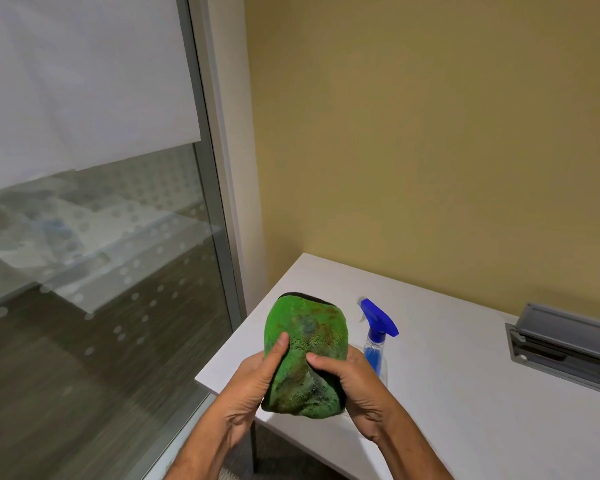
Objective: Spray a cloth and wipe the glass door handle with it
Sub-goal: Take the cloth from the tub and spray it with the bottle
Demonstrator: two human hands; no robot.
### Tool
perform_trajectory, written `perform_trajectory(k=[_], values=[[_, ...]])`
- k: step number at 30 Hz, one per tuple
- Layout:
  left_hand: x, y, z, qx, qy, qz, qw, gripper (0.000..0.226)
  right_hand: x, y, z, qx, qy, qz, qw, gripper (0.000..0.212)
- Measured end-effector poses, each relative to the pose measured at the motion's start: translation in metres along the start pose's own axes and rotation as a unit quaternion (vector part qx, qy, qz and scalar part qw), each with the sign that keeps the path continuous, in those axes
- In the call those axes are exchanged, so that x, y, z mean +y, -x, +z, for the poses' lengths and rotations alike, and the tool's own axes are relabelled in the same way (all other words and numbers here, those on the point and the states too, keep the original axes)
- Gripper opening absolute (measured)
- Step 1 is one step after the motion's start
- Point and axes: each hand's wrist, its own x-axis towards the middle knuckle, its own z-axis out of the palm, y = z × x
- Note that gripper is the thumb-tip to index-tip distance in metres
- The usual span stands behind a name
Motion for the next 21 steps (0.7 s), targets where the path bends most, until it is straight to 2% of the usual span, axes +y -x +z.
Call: perform_trajectory(k=[3,5,8,10,12,13,14,15,17,21], values=[[-0.005,-0.003,0.0,-0.025,0.001,0.011,1.0,0.048,0.0,0.001,-0.006,0.004,0.012,0.004,1.0,0.039],[-0.006,-0.007,0.002,-0.03,-0.003,0.03,0.999,0.056,0.002,0.0,-0.008,0.012,0.031,-0.001,0.999,0.04],[-0.009,-0.013,0.006,0.012,0.016,0.059,0.998,0.054,0.008,0.001,-0.005,0.062,0.078,-0.025,0.995,0.046],[-0.011,-0.017,0.009,0.047,0.037,0.077,0.995,0.042,0.017,0.003,-0.008,0.185,0.125,-0.068,0.972,0.043],[-0.013,-0.02,0.01,0.073,0.062,0.094,0.991,0.037,0.024,0.005,-0.021,0.373,0.138,-0.126,0.909,0.045],[-0.014,-0.022,0.01,0.082,0.072,0.1,0.989,0.037,0.024,0.004,-0.03,0.431,0.144,-0.144,0.879,0.049],[-0.015,-0.023,0.01,0.092,0.079,0.105,0.987,0.038,0.022,0.001,-0.039,0.446,0.149,-0.154,0.869,0.056],[-0.018,-0.025,0.01,0.098,0.086,0.11,0.985,0.04,0.019,-0.004,-0.048,0.425,0.154,-0.158,0.878,0.066],[-0.024,-0.03,0.01,0.106,0.098,0.113,0.983,0.044,0.007,-0.018,-0.06,0.335,0.156,-0.159,0.916,0.076],[-0.032,-0.035,0.011,0.103,0.128,0.103,0.981,0.042,-0.011,-0.046,-0.066,0.18,0.108,-0.146,0.967,0.051]])
